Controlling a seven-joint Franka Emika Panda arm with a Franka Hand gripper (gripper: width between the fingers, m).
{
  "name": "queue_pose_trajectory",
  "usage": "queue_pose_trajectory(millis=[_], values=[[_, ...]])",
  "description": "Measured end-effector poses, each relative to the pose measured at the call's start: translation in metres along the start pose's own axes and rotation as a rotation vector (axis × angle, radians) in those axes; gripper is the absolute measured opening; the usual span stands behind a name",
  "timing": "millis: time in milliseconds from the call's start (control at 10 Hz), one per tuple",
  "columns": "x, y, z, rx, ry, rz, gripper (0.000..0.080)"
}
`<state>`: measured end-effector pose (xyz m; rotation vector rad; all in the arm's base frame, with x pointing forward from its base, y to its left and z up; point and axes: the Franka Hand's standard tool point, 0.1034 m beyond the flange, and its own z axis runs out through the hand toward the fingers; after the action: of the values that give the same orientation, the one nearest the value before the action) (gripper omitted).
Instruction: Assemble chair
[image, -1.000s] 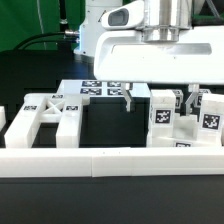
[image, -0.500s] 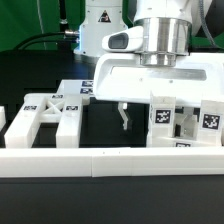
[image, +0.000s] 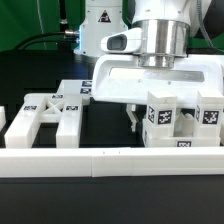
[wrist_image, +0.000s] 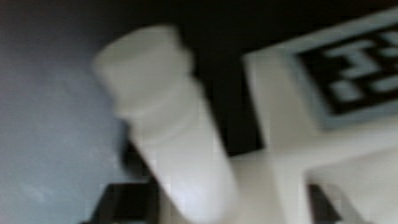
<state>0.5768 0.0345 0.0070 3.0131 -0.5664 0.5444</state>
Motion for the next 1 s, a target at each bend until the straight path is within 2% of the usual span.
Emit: queue_pose_trajectory(millis=[500,600,700,1000], values=[[0.006,-0.001,-0.007,0.006,0.003,-0.002,0.0294],[0.011,-0.002,-0.017,0.013,-0.011,0.0,0.0151],[0.021,-0.002,-0.036,0.025,-0.024,0.005,0.0052],[0.041,0.005,-0.067,0.041,-0.091,0.017,0.0015]])
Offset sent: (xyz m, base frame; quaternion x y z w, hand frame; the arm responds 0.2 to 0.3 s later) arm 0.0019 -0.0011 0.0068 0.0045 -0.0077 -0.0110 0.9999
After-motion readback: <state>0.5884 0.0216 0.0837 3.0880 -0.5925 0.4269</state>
